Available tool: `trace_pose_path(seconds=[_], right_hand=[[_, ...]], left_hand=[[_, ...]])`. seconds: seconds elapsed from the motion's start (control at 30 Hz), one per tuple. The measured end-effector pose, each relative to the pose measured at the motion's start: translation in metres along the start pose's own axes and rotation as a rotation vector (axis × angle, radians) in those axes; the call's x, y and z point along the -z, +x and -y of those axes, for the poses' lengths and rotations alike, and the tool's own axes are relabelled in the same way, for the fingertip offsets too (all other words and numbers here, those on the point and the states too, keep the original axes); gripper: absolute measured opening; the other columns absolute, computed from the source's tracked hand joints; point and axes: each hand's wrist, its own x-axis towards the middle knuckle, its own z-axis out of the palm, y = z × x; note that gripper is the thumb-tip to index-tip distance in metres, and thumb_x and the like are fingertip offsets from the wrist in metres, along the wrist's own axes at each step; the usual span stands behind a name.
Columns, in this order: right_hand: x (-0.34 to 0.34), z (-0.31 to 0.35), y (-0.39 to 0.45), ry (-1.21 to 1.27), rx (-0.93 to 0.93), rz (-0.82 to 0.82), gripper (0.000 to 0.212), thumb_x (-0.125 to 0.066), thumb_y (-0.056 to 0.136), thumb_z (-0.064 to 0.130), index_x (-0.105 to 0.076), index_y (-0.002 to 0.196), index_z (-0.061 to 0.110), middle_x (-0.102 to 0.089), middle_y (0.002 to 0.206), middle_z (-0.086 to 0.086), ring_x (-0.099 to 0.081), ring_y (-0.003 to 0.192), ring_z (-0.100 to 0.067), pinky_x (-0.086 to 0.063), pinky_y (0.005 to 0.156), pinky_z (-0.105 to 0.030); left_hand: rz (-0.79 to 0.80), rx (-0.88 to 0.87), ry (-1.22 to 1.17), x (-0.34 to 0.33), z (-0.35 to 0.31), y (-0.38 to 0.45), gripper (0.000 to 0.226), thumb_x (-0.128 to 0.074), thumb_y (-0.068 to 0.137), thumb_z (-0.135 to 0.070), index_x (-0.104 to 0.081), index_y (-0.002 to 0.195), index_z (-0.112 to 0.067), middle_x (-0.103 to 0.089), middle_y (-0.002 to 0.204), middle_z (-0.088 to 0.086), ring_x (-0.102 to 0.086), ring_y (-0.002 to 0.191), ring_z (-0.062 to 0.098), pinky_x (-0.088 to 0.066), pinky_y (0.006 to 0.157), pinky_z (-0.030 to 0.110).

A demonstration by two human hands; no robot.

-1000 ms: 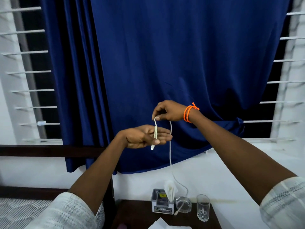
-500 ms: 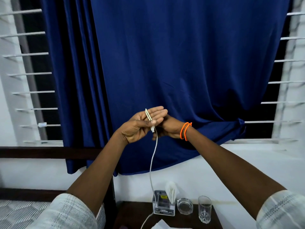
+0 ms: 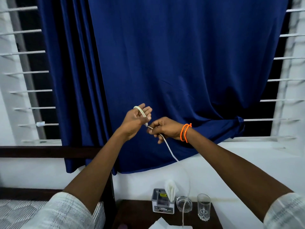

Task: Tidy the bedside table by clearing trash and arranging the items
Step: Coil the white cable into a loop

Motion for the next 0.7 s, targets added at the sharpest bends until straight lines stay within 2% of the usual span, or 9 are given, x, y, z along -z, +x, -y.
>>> trace_pose_path(seconds=[0.1,0.2,0.33,0.43,0.53,0.63,0.7], right_hand=[[0.004,-0.002,-0.002,-0.172,-0.016,-0.007,0.019,-0.064,0.090,0.005,-0.069,0.104,-0.005,-0.060,0.069,-0.007,-0.051,0.054,-0.014,-0.061,0.061,-0.035],[0.014,-0.001,-0.006,-0.268,-0.014,-0.037,0.016,-0.068,0.090,0.009,-0.072,0.101,-0.002,-0.060,0.070,-0.009,-0.054,0.061,-0.020,-0.061,0.060,-0.034],[0.033,0.006,-0.010,-0.356,0.055,-0.107,0.012,-0.073,0.088,0.012,-0.074,0.097,0.004,-0.062,0.074,-0.011,-0.057,0.060,-0.016,-0.061,0.060,-0.035],[0.045,0.014,-0.009,-0.460,0.119,-0.161,0.009,-0.074,0.088,0.014,-0.076,0.095,0.009,-0.066,0.076,-0.007,-0.059,0.051,-0.005,-0.059,0.058,-0.030],[0.051,0.022,-0.010,-0.506,0.175,-0.159,0.008,-0.075,0.087,0.017,-0.077,0.094,0.014,-0.072,0.080,-0.001,-0.063,0.064,-0.005,-0.059,0.059,-0.027],[0.052,0.026,-0.010,-0.524,0.208,-0.116,0.008,-0.075,0.088,0.018,-0.078,0.095,0.016,-0.076,0.089,-0.005,-0.065,0.073,-0.008,-0.059,0.063,-0.027],[0.051,0.029,-0.011,-0.538,0.232,-0.096,0.009,-0.076,0.088,0.020,-0.078,0.096,0.016,-0.076,0.092,-0.004,-0.063,0.071,-0.004,-0.058,0.064,-0.026]], left_hand=[[0.005,-0.021,0.224,0.000,0.006,0.002,0.077,-0.060,0.094,0.014,-0.024,0.159,-0.005,-0.044,0.158,0.012,-0.047,0.144,0.018,-0.050,0.102,0.017],[-0.011,0.002,0.320,0.005,0.010,0.004,0.077,-0.059,0.094,0.014,-0.024,0.159,-0.007,-0.043,0.159,0.011,-0.047,0.144,0.017,-0.051,0.097,0.015],[-0.004,0.063,0.375,0.015,0.015,0.004,0.078,-0.061,0.094,0.011,-0.022,0.160,-0.006,-0.043,0.159,0.011,-0.047,0.144,0.018,-0.047,0.105,0.024],[0.097,0.147,0.411,0.020,0.016,0.002,0.076,-0.064,0.095,0.006,-0.024,0.159,-0.004,-0.045,0.157,0.012,-0.049,0.142,0.018,-0.049,0.103,0.027],[0.206,0.230,0.419,0.021,0.017,0.001,0.073,-0.066,0.094,0.004,-0.029,0.156,-0.002,-0.051,0.153,0.013,-0.052,0.139,0.018,-0.050,0.104,0.027],[0.295,0.277,0.471,0.021,0.017,0.000,0.067,-0.068,0.094,-0.001,-0.035,0.152,-0.002,-0.057,0.147,0.011,-0.055,0.136,0.019,-0.047,0.111,0.038],[0.355,0.307,0.471,0.020,0.015,-0.002,0.058,-0.068,0.095,-0.002,-0.041,0.147,-0.001,-0.064,0.139,0.013,-0.059,0.131,0.020,-0.050,0.102,0.037]])
